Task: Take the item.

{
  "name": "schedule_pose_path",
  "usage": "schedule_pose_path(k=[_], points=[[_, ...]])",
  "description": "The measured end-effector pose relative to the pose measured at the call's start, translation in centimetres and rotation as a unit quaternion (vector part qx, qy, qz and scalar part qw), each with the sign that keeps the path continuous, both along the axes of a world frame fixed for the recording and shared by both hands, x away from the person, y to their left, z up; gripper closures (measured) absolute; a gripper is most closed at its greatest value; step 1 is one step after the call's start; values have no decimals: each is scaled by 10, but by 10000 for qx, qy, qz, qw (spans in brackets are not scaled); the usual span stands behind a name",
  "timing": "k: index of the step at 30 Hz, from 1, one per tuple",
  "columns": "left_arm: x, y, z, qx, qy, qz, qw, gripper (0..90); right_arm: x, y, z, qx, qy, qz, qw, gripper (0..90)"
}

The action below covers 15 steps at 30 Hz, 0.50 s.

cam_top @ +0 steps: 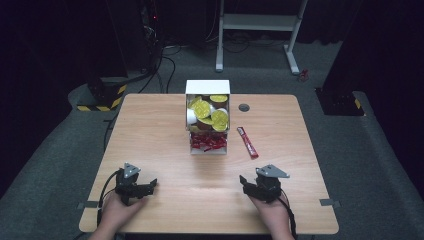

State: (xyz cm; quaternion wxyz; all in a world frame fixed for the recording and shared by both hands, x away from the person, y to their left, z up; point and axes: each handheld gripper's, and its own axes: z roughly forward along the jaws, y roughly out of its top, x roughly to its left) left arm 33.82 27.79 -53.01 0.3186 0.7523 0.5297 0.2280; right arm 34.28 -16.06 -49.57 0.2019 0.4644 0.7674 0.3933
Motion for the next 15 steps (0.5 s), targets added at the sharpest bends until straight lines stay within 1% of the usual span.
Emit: schedule_pose_path(k=[3,5,6,7,8,10,11,12,15], points=[[0,0,0,5,0,-2,10000,84,-1,8,-15,-180,172,35,9997,306],[0,0,0,24,-6,-12,10000,83,-1,12,-24,-311,248,33,9992,296],[0,0,0,26,-12,-11,10000,83,-2,15,-29,-440,376,70,9983,284],[0,0,0,20,-5,-3,10000,82,-3,19,-29,-649,212,114,9976,284],[0,0,0,18,-9,0,10000,81,-4,22,-29,-736,136,148,9971,282],[1,0,0,24,-2,-5,10000,80,-1,22,-29,-704,160,173,9972,266],[1,0,0,21,-1,-3,10000,80,0,22,-29,-605,286,95,9977,254],[1,0,0,22,-2,-4,10000,80,1,21,-29,-567,330,68,9978,254],[1,-1,0,-4,-16,18,10000,80,0,22,-29,-590,313,52,9978,254]])
